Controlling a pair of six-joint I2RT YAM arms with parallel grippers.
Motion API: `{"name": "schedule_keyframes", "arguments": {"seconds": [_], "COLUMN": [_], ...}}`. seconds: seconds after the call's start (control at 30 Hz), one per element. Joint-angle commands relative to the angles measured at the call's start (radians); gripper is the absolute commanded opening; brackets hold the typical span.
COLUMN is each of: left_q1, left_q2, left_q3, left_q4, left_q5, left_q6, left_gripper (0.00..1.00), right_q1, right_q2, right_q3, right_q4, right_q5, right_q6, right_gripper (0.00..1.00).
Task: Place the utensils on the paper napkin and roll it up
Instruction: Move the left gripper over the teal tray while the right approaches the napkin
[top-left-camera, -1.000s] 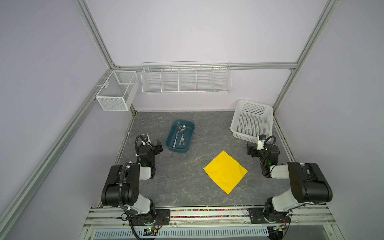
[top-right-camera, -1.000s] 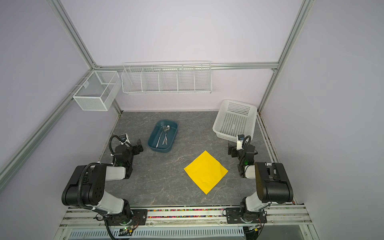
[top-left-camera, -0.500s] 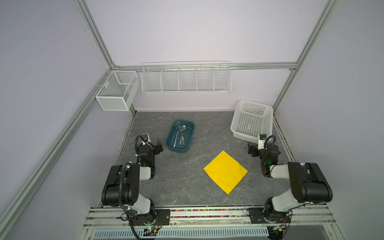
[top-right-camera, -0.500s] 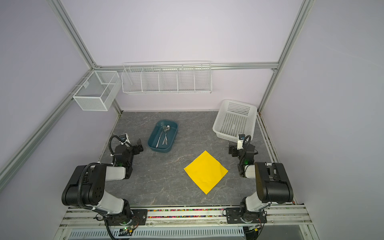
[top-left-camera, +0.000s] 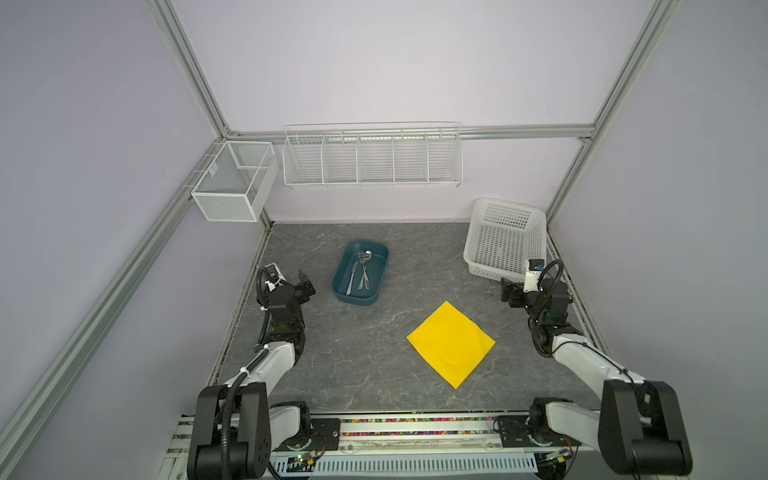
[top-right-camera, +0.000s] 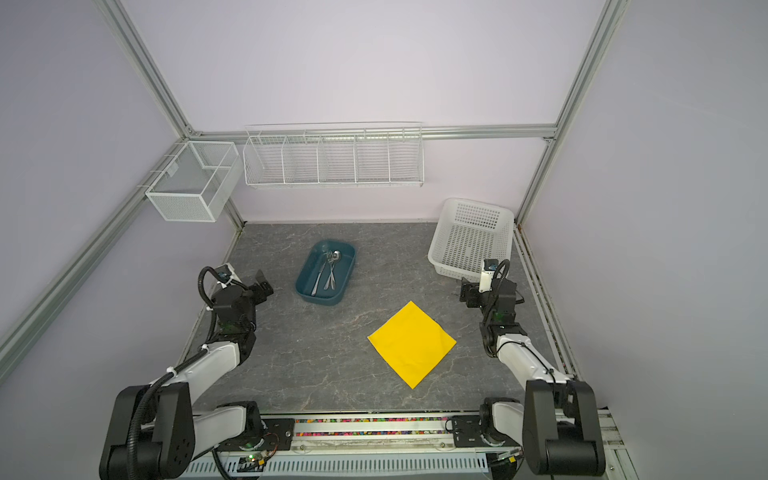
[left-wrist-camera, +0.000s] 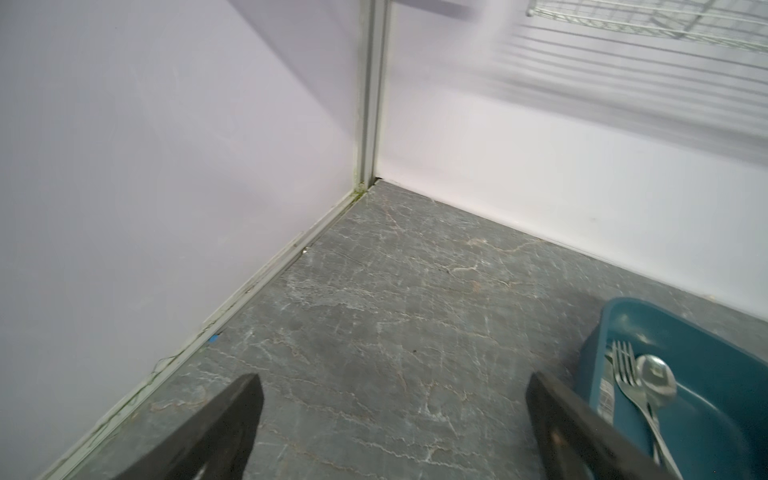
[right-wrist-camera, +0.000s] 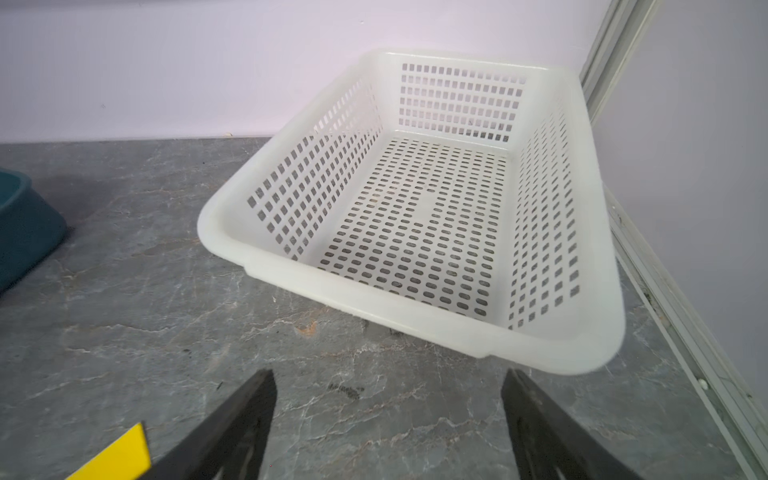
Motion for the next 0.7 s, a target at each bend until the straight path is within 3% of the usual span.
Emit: {"name": "schedule_keyframes", "arguments": {"seconds": [0.0,0.17,0.23,0.4,0.5,0.67], "left_q1": [0.0,0.02,0.031,0.033,0.033,0.033], "left_q2": [-0.036,-0.083,-0.103,-0.077,-0.037,0.003], "left_q3": [0.079,0.088,0.084,0.13,0.184,0.211], "left_q4": [-0.277,-0.362,-0.343,-0.338,-0.409,-0.489], "left_q5": [-0.07,-0.004,0.142,0.517,0.636,0.703], "left_q6": [-0.112,-0.301,-0.298,-0.303,-0.302,-0.301], "left_gripper": [1.0,1.0,1.0,0.99,0.97,0.96], "right_q1": [-0.001,-0.014,-0.015,0.025,0.147,0.31], "right_q2": [-0.098,-0.185,-0.222,-0.21,-0.161,-0.053], "right_q3": [0.094,0.151,0.14,0.062,0.051,0.044], "right_q4": [-0.356,-0.568,-0.595,-0.485,-0.539,-0.591], "right_q5": [-0.009,-0.152,-0.231,-0.585,-0.556,-0.451], "right_q6": [0.131,0.208,0.273,0.48,0.455,0.419], "right_gripper": [0.88,0.88,0.88,0.89,0.9,0.95]}}
